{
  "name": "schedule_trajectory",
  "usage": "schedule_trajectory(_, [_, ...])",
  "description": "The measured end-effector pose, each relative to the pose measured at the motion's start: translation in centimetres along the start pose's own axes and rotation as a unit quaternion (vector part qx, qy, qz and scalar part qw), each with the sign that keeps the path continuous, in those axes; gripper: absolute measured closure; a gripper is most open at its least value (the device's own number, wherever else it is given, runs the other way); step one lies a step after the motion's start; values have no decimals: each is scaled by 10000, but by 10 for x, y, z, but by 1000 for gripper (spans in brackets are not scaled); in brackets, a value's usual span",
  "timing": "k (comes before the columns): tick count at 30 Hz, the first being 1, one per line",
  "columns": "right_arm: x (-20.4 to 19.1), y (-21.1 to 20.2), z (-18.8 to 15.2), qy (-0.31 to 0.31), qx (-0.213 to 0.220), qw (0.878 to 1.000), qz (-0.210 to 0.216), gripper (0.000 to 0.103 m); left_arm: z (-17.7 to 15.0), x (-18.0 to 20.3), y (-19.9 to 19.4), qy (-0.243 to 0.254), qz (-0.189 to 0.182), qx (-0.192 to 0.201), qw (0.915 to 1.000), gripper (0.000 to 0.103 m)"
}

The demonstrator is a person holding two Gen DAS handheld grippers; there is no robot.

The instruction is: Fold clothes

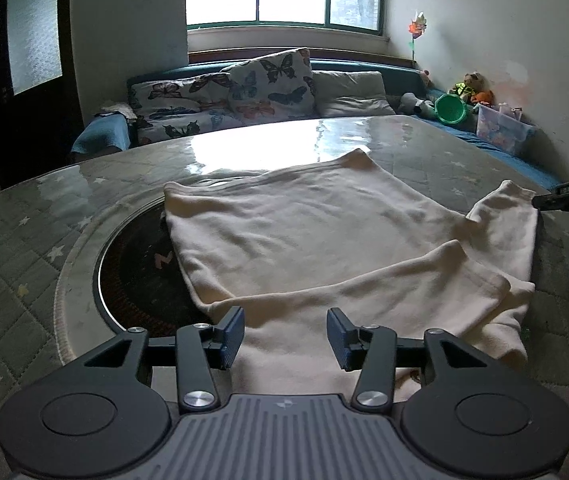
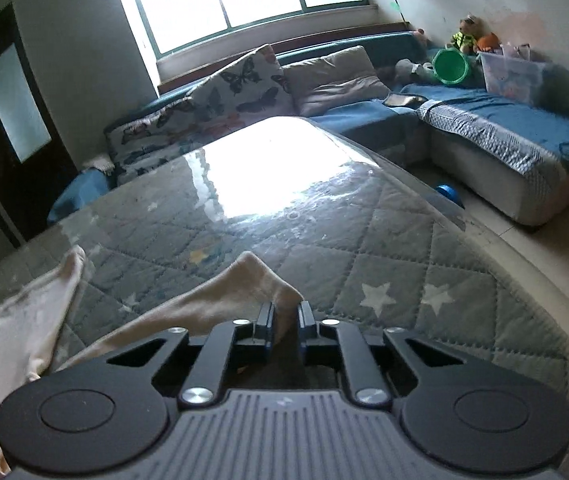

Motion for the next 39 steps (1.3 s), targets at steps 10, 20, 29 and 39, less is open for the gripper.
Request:
schedule_trajectory(10, [-7,-53,12,318,315,9924,1143,97,-1,6,3,15,-6,-19,10000,49])
schedule_trajectory(20, [-44,-93,21,-122,740,9857,1507,97,-4,7,-3,5,-20,64,10000,46])
schedule_trajectory(29, [-15,-51,9,-339,522,9978,236,77,-7,1,-5,-79,41,73,9999,43])
schedule_trajectory(39, [4,-8,-3,-159,216,9991,-315,69,-5,5,2,-52,43,-23,10000,41])
Point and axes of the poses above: each gripper's, at about its wrist camera, not at the fingertips, and y roughly the way its jaws point, x to its right, z to its top, the point moved 3 cm from there along y, roughly the way its jaws point, and after that the axes turned 14 degrees about -z, right-handed, at the moved point
